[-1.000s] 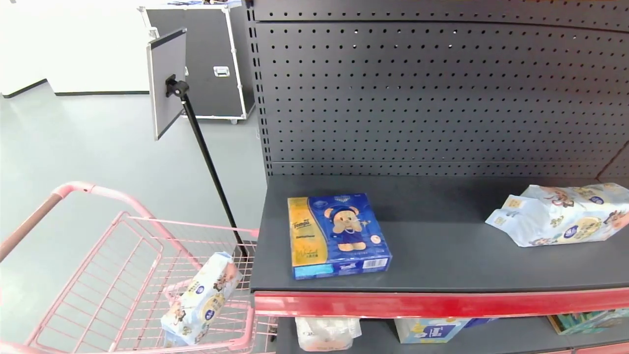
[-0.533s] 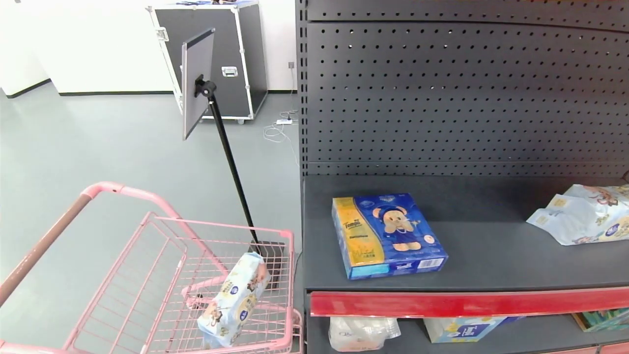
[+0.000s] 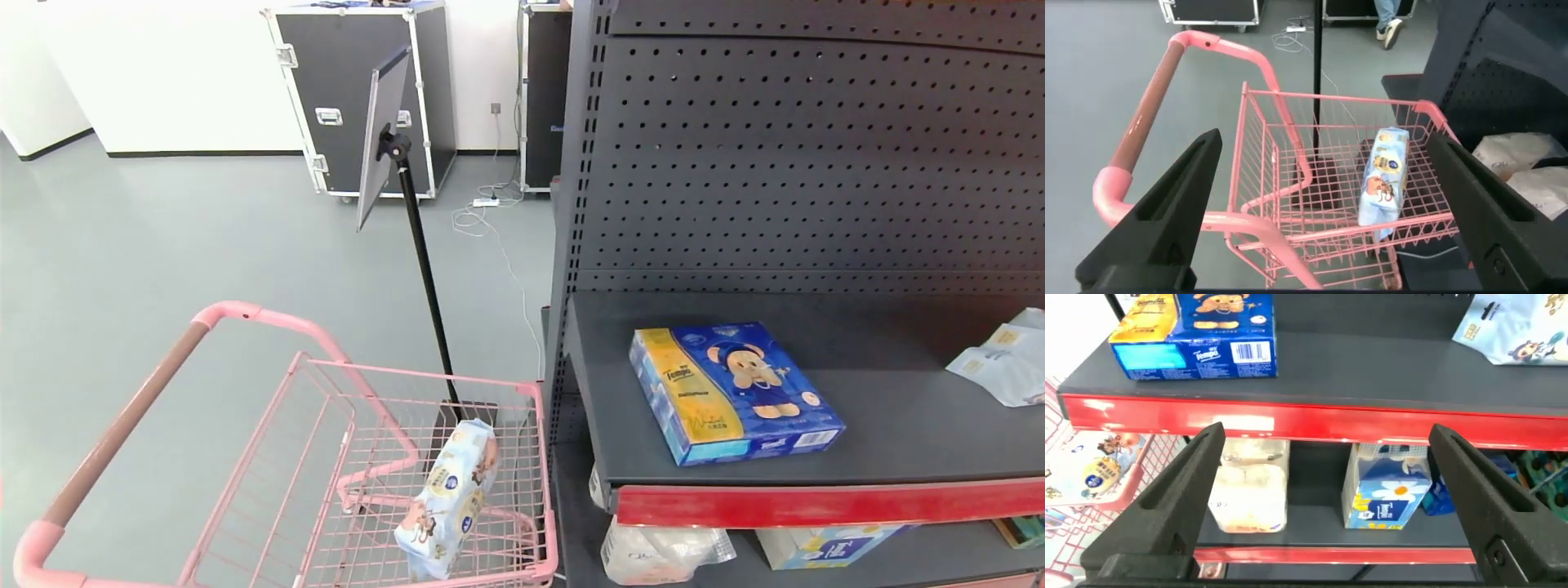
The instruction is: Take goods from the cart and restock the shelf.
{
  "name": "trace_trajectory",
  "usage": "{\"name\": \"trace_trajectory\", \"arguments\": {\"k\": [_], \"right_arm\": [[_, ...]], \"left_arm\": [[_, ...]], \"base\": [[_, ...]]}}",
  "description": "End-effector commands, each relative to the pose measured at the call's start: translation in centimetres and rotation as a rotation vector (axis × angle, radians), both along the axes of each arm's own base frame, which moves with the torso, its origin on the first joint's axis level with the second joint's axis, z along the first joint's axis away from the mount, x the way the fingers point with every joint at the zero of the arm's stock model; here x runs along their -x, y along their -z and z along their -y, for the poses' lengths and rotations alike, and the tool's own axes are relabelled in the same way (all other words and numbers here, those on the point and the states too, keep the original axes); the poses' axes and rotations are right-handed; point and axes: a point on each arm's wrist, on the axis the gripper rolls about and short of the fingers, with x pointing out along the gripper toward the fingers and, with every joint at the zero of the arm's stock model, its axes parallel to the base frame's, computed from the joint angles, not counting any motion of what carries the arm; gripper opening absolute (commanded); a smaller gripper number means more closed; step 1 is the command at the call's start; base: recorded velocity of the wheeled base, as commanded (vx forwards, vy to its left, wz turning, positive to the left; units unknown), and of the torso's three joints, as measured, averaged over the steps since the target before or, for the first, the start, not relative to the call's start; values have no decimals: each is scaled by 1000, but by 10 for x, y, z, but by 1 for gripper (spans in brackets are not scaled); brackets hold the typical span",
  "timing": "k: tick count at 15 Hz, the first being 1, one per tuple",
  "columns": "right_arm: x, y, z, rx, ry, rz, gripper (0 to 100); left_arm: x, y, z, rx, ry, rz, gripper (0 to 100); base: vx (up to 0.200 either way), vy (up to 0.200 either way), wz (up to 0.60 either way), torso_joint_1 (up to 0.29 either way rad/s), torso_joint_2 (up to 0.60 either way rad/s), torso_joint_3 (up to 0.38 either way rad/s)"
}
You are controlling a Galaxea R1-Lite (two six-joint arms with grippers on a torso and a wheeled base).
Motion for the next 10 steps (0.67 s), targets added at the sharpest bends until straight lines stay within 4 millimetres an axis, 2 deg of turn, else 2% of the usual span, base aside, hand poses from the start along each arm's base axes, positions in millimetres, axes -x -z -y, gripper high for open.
{"name": "trace_trajectory", "arguments": {"k": [1, 6, 10], "right_arm": [[0, 0, 0, 0, 0, 0, 100], [0, 0, 0, -2, 1, 0, 100], [0, 0, 0, -3, 3, 0, 100]], "left_arm": [[0, 0, 0, 0, -1, 0, 100], [0, 0, 0, 0, -1, 0, 100], [0, 0, 0, 0, -1, 0, 100]], "base": [[0, 0, 0, 0, 0, 0], [0, 0, 0, 0, 0, 0], [0, 0, 0, -127, 327, 182]]}}
